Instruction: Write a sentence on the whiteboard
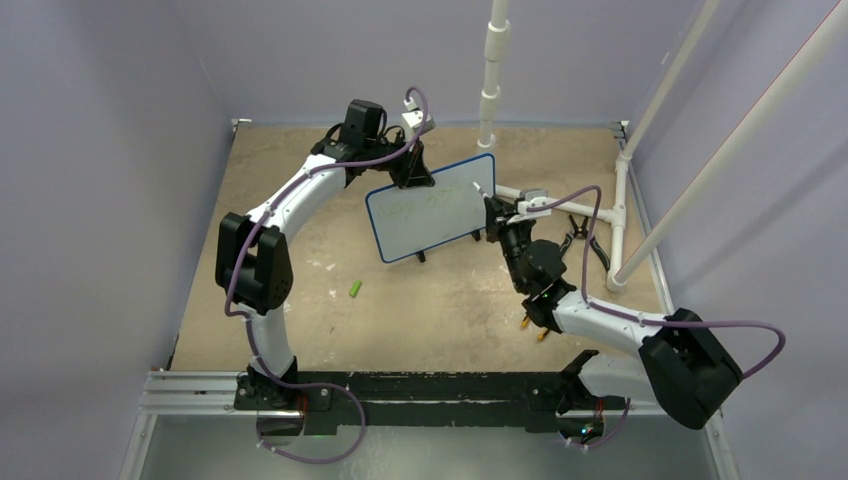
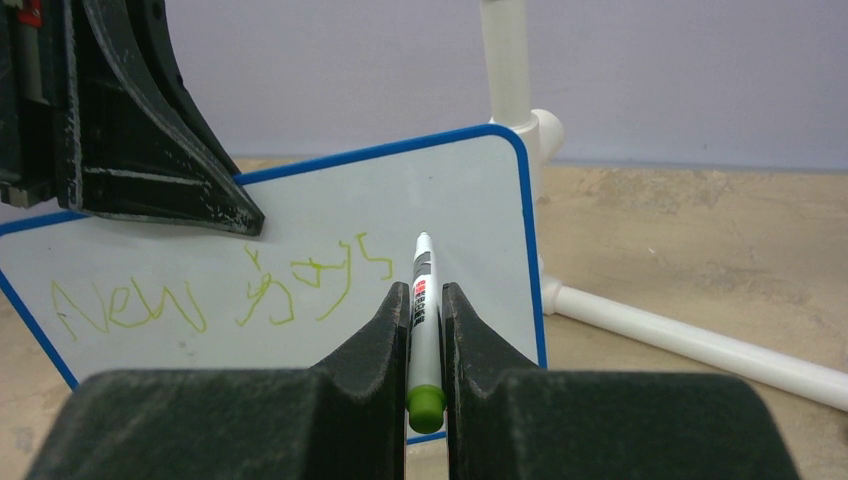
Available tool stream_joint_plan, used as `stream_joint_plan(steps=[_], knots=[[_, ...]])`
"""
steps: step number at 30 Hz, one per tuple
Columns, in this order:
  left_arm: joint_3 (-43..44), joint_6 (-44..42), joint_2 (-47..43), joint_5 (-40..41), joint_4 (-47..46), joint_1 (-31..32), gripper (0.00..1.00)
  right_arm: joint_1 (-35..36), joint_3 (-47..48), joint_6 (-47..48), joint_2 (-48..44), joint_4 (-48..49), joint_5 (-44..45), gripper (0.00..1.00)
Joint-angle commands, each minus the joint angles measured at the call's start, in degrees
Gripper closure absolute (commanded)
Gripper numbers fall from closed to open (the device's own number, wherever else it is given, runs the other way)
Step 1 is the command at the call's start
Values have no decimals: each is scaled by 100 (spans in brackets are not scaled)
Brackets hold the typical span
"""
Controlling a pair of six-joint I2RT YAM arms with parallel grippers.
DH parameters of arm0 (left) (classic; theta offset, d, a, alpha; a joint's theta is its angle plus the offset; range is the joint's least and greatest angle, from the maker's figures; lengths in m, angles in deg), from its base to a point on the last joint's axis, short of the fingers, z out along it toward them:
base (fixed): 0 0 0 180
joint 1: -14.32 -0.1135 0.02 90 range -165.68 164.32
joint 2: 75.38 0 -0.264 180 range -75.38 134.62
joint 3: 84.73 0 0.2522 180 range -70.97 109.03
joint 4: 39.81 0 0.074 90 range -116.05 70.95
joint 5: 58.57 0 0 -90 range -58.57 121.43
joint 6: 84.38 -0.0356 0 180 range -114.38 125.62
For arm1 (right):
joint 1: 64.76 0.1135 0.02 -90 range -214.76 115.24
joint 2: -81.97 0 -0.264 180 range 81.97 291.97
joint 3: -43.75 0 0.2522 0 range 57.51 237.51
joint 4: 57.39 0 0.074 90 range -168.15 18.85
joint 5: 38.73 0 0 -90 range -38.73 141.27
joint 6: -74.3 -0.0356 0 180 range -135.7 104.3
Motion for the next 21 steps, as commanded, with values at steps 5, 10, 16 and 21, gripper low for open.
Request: stream_joint_plan(steps=[5,10,16,21], knots=[[-80,-182,-184,-62,-186,29,100,-14,337,104,360,565,-172,100],[-70,-186,-185,-62,-178,29,100,-18,364,142,458,675,-92,100],[-82,-221,-182,-138,-166,29,100,-19,418,211,672,760,-46,100],[-78,-192,-173,-19,-181,29,100,-14,301,363,456,886,155,100]])
